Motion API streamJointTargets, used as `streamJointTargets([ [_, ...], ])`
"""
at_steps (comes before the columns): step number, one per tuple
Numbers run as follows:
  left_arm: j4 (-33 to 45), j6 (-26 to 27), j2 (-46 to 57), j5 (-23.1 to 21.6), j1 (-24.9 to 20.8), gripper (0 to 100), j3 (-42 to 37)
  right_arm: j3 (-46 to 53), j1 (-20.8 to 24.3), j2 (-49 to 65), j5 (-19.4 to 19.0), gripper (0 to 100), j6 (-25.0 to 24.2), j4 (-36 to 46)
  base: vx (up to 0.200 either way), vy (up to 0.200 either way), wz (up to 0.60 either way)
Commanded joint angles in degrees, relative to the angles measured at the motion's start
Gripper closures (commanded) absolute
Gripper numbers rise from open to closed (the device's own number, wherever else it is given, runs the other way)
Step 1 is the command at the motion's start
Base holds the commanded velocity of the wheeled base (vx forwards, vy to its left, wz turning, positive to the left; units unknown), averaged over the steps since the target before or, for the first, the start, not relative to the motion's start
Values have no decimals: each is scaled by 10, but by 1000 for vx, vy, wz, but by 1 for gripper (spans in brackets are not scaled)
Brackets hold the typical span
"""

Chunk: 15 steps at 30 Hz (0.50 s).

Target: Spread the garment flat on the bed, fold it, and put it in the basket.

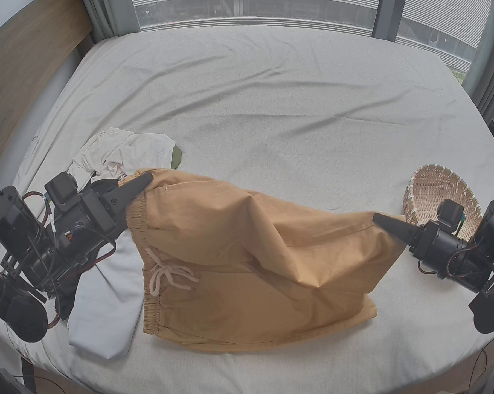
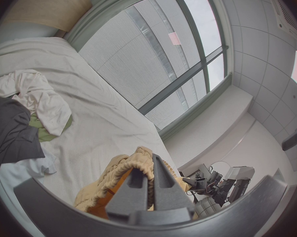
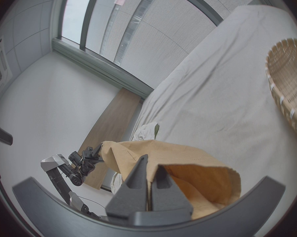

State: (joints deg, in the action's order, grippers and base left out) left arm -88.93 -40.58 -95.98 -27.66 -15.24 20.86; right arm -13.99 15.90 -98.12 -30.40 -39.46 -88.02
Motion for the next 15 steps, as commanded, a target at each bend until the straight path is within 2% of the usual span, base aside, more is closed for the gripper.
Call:
streamJointTargets([
  [1, 0, 1, 18, -8, 6, 100, -2, -7, -12, 20, 1, 100, 8, -1, 0, 0, 0],
  [5, 0, 1, 18, -17, 16, 100, -3, -11, -27, 20, 0, 100, 9, -1, 0, 0, 0],
  [9, 0, 2, 27, -57, 35, 100, -15, -17, -38, 21, 0, 100, 9, -1, 0, 0, 0],
  [15, 0, 1, 44, -71, 37, 100, -18, -26, -42, 22, 0, 100, 8, -1, 0, 0, 0],
])
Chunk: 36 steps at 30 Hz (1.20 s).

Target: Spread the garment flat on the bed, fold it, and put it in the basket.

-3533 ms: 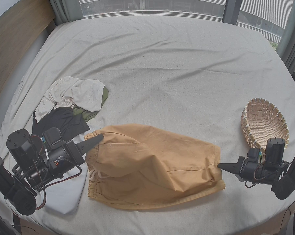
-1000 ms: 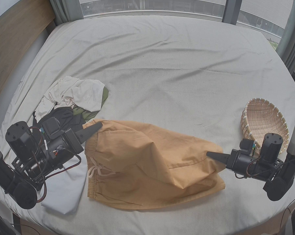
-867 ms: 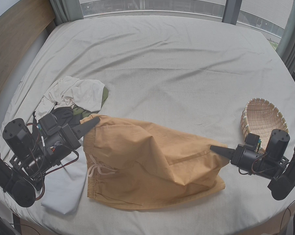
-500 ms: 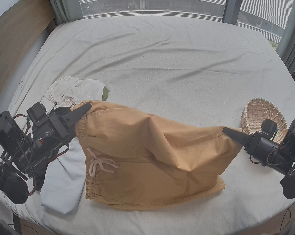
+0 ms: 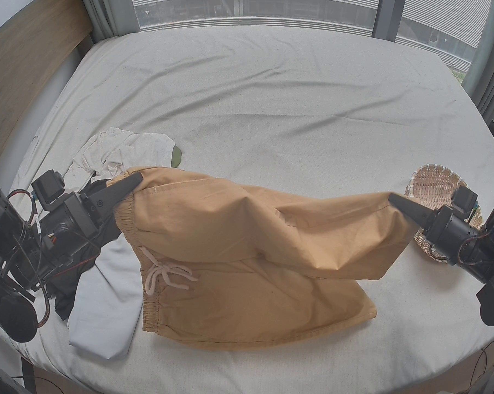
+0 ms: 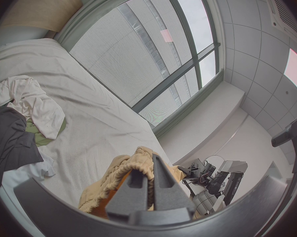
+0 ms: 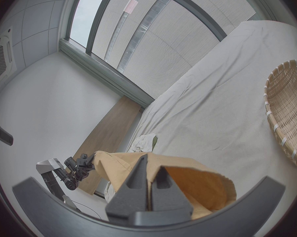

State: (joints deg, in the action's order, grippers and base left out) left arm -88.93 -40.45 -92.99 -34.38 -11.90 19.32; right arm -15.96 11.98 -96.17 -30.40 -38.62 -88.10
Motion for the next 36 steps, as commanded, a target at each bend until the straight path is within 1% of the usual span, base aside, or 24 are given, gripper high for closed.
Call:
streamJointTargets([
  [1, 0, -1, 15, -4, 4, 100, -2, -7, -4, 3, 1, 100, -1, -1, 0, 0, 0],
  [4, 0, -2, 17, -9, 6, 100, -2, -13, -16, 3, -2, 100, -1, -1, 0, 0, 0],
  [5, 1, -2, 17, -10, 13, 100, -5, -17, -30, 4, -6, 100, -1, -1, 0, 0, 0],
  [8, 1, -2, 17, -17, 20, 100, -5, -24, -48, 4, -14, 100, -4, -1, 0, 0, 0],
  [10, 1, -2, 17, -21, 22, 100, -6, -27, -54, 4, -15, 100, -5, -1, 0, 0, 0],
  [11, 1, -2, 17, -27, 33, 100, -7, -31, -64, 4, -15, 100, -5, -1, 0, 0, 0],
  [16, 1, -2, 17, -39, 41, 100, -9, -32, -70, 4, -16, 100, -6, -1, 0, 0, 0],
  [31, 1, -2, 10, -39, 43, 100, -10, -36, -75, 10, -16, 100, -6, -1, 0, 0, 0],
  [36, 1, -1, 2, -39, 43, 100, -7, -36, -76, 11, -26, 100, -6, -1, 0, 0, 0],
])
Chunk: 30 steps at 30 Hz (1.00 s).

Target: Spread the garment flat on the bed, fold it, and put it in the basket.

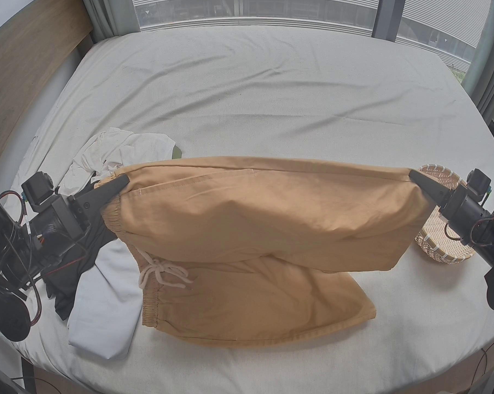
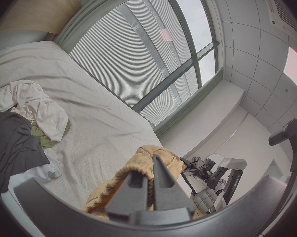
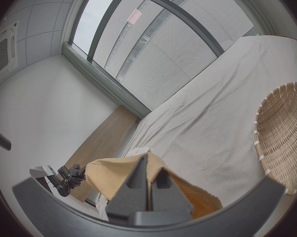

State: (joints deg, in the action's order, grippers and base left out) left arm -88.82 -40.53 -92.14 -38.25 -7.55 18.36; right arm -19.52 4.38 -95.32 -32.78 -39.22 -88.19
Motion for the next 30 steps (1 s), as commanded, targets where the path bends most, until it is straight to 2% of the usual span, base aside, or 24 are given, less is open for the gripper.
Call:
streamJointTargets([
  [1, 0, 0, -7, 1, 0, 100, 4, 0, 1, 2, -2, 100, 0, -1, 0, 0, 0],
  [12, 0, 2, -29, 6, 0, 100, 13, -22, 7, 10, -2, 100, 2, 0, 0, 0, 0],
  [20, 0, 3, -90, 16, 17, 100, 77, -69, 1, -51, -4, 100, 4, 1, 0, 0, 0],
  [30, 0, 4, -123, 20, 16, 100, 98, -105, 1, -100, -3, 100, 5, 0, 0, 0, 0],
])
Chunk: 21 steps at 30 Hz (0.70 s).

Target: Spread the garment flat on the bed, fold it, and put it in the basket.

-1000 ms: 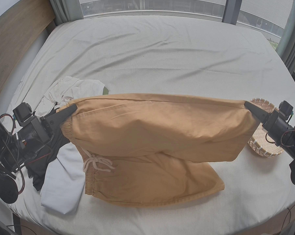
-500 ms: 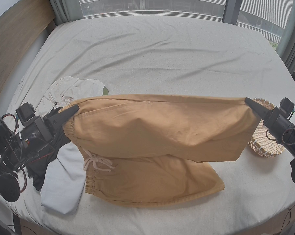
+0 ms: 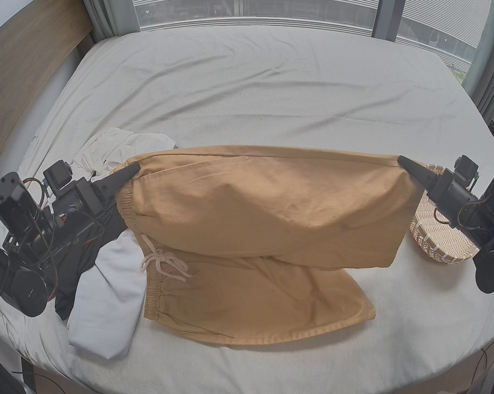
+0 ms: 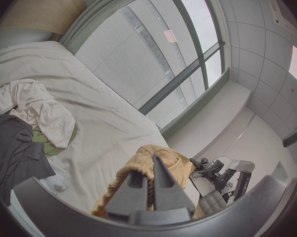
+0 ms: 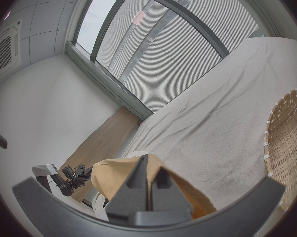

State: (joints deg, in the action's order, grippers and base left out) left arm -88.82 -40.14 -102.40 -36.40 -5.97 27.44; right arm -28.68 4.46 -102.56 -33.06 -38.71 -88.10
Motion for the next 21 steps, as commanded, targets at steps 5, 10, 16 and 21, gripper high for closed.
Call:
streamJointTargets([
  [5, 0, 0, -38, 16, 0, 100, 31, -45, -1, -52, -1, 100, 0, -1, 0, 0, 0],
  [10, 0, 0, -67, 31, -2, 100, 70, -74, -1, -70, -1, 100, 0, -1, 0, 0, 0],
  [16, 0, -1, -105, 44, -2, 100, 120, -129, -7, -114, -1, 100, -1, -1, 0, 0, 0],
  [21, 0, -5, -137, 59, -3, 100, 160, -177, -16, -148, -1, 100, -1, -1, 0, 0, 0],
])
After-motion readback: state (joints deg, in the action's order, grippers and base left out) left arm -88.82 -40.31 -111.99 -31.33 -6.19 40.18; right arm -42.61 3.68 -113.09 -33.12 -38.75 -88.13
